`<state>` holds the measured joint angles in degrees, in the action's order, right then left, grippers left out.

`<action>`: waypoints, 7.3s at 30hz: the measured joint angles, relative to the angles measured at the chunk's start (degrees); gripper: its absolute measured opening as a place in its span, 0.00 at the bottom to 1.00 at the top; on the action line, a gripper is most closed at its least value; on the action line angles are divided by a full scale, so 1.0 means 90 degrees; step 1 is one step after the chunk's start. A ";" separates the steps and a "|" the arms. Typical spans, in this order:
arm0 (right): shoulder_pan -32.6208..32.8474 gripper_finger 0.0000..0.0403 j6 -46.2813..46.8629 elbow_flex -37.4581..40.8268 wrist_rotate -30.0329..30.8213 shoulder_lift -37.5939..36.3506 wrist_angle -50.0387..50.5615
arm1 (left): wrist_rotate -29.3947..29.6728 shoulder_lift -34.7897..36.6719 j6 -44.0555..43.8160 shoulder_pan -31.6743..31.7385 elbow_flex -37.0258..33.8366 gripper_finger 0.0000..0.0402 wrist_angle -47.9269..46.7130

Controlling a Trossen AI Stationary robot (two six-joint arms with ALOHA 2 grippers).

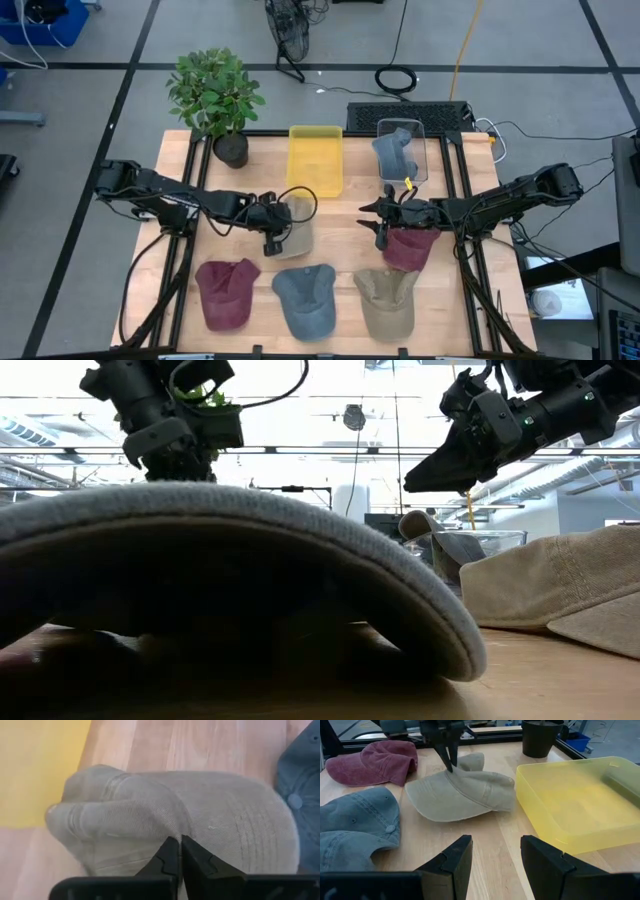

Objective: Pick & Place hat
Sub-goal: Put the top light brown cap into the yellow bin, then put the light brown cap into the yellow bin

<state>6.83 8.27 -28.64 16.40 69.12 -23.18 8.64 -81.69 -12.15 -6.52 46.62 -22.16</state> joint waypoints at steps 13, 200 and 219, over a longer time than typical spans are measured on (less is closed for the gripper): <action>0.0002 0.38 0.0002 0.0000 0.0000 0.0000 0.0121 | 0.0932 0.0002 0.0187 -0.0496 0.0538 0.06 -0.0377; -0.0006 0.38 0.0267 0.0002 -0.0005 -0.0002 0.0078 | 0.0952 -0.0122 0.1220 0.0198 0.1638 0.22 0.0791; -0.0012 0.38 -0.0379 0.0002 -0.0002 0.0000 -0.0070 | -0.0883 0.0979 0.1218 0.0357 0.0160 0.22 0.2830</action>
<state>6.72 4.86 -28.62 16.38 69.12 -23.81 0.69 -72.88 -1.19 -3.31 48.06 3.31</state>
